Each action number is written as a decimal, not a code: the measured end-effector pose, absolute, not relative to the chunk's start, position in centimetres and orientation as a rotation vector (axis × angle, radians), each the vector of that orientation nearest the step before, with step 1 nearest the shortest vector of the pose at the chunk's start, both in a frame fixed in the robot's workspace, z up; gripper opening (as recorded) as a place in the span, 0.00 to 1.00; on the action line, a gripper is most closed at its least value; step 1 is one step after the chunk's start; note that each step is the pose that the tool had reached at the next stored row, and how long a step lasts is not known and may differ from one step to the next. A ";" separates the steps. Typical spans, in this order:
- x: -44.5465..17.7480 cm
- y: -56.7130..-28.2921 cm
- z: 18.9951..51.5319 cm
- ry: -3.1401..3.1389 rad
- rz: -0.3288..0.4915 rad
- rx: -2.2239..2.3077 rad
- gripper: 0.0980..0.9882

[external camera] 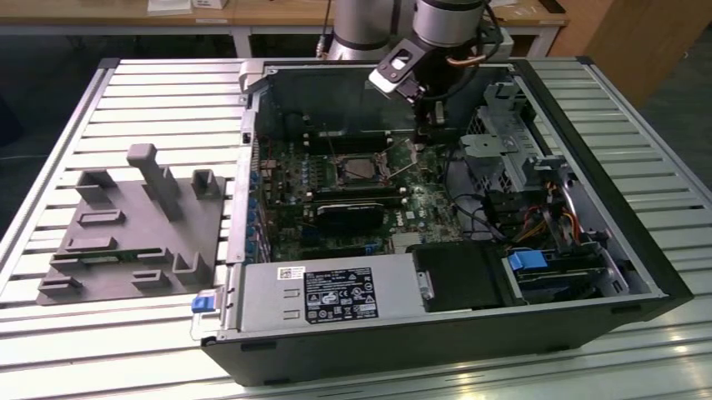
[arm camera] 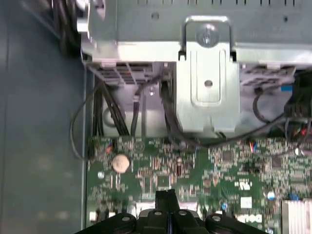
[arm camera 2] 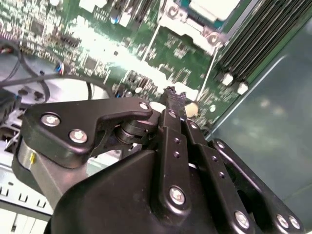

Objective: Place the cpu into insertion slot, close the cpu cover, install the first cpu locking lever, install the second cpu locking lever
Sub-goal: 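Close the cpu cover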

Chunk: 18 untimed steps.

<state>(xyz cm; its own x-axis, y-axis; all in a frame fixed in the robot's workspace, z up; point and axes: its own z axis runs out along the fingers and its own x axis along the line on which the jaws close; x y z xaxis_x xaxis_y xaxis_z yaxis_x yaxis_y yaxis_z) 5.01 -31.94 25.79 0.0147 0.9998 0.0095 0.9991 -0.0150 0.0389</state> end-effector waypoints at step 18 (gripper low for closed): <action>6.4 -31.9 23.8 2.191 0.050 2.224 0.00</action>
